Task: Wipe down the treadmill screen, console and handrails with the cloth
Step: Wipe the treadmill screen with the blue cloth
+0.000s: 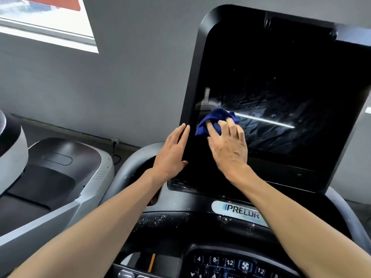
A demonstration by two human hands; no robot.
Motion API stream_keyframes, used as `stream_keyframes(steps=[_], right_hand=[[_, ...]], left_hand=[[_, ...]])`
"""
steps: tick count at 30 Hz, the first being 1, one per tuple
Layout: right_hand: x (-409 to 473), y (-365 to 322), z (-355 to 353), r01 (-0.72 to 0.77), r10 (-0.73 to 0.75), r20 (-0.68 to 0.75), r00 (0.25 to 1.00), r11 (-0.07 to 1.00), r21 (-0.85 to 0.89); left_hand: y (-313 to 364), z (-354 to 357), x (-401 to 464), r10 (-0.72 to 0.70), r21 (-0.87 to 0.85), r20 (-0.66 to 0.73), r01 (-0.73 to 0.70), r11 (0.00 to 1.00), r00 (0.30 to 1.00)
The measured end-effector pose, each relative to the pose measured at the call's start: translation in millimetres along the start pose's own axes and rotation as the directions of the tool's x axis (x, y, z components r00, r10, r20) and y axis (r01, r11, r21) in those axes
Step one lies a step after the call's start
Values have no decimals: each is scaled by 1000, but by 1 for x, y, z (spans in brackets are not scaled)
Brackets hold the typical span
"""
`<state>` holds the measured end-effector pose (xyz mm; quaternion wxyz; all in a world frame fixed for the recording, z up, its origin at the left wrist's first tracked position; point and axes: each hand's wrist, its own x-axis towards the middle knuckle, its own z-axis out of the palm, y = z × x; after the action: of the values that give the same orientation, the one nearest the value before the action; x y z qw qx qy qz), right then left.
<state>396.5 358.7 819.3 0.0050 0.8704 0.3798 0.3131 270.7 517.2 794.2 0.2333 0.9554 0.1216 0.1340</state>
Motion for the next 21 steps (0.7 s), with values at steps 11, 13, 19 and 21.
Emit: stream_keyframes(steps=[11,13,19,21], right_hand=[[0,-22,5,86,-85,-32,996,995,49],[-18,-34,12,175,-174,-20,985,979,107],[6,-14,12,97,-90,-59,994,987,130],[-9,-19,15,45,-41,-30,999,989,140]], left_hand=[[-5,2,0,107,248,-47,-92,964,993],[-2,4,-1,96,246,-57,-79,966,994],[-1,2,-1,96,286,-39,-81,955,995],[0,2,-2,85,282,-41,-70,957,995]])
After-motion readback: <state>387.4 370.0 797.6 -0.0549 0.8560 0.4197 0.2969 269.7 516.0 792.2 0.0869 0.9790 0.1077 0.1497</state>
